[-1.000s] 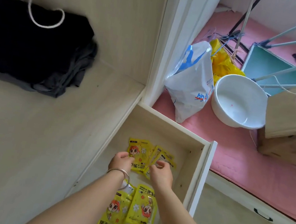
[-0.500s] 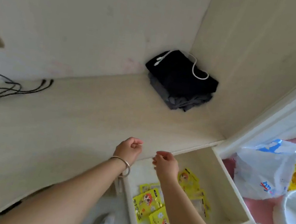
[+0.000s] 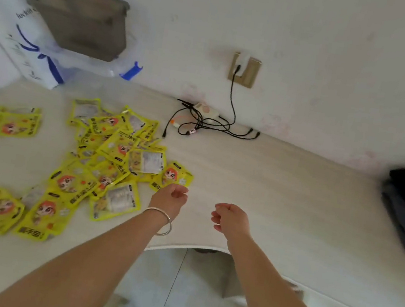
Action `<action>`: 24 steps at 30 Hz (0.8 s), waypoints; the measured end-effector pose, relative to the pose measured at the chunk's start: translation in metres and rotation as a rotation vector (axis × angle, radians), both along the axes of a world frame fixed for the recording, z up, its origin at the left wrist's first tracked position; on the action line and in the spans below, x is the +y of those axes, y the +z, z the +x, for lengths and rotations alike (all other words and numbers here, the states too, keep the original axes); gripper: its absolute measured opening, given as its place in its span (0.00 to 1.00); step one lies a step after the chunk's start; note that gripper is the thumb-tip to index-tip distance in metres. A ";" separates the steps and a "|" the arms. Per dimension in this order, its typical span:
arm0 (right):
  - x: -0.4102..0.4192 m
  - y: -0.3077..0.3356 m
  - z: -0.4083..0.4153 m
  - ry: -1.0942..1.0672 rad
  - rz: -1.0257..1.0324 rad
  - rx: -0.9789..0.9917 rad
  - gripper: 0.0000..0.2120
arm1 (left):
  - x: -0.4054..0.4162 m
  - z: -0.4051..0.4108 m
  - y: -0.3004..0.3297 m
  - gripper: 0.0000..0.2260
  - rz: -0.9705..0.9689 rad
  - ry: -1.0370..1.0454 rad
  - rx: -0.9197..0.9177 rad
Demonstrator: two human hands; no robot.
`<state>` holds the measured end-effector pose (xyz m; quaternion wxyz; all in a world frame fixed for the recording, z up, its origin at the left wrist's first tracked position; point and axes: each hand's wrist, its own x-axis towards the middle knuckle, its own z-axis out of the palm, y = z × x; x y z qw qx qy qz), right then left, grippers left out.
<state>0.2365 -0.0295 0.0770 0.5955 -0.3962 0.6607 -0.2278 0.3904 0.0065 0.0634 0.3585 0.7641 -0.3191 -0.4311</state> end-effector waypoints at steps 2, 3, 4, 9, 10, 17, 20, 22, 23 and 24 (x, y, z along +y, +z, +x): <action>-0.002 -0.006 0.038 0.020 0.016 -0.005 0.08 | 0.006 0.043 -0.002 0.08 0.005 0.037 0.012; -0.002 -0.010 0.057 0.038 0.021 0.003 0.08 | 0.009 0.063 -0.003 0.09 0.004 0.055 0.021; -0.003 -0.013 0.075 0.058 0.023 0.018 0.07 | 0.013 0.082 -0.004 0.09 0.003 0.072 0.016; -0.005 -0.022 0.156 0.170 -0.005 0.101 0.10 | 0.039 0.158 -0.014 0.10 0.055 0.141 -0.147; -0.006 -0.025 0.171 0.198 -0.022 0.119 0.10 | 0.042 0.172 -0.015 0.10 0.079 0.148 -0.179; -0.011 -0.027 0.237 0.479 -0.241 0.344 0.14 | 0.052 0.226 -0.028 0.22 0.298 0.268 -0.426; -0.019 -0.034 0.252 0.590 -0.371 0.526 0.20 | 0.050 0.225 -0.033 0.37 0.327 0.416 -0.414; -0.026 -0.039 0.255 0.654 -0.428 0.667 0.27 | 0.048 0.223 -0.038 0.43 0.337 0.449 -0.406; -0.030 -0.041 0.255 0.696 -0.454 0.727 0.31 | 0.047 0.221 -0.040 0.45 0.357 0.436 -0.414; -0.034 -0.043 0.253 0.753 -0.469 0.778 0.34 | 0.046 0.219 -0.043 0.47 0.385 0.405 -0.439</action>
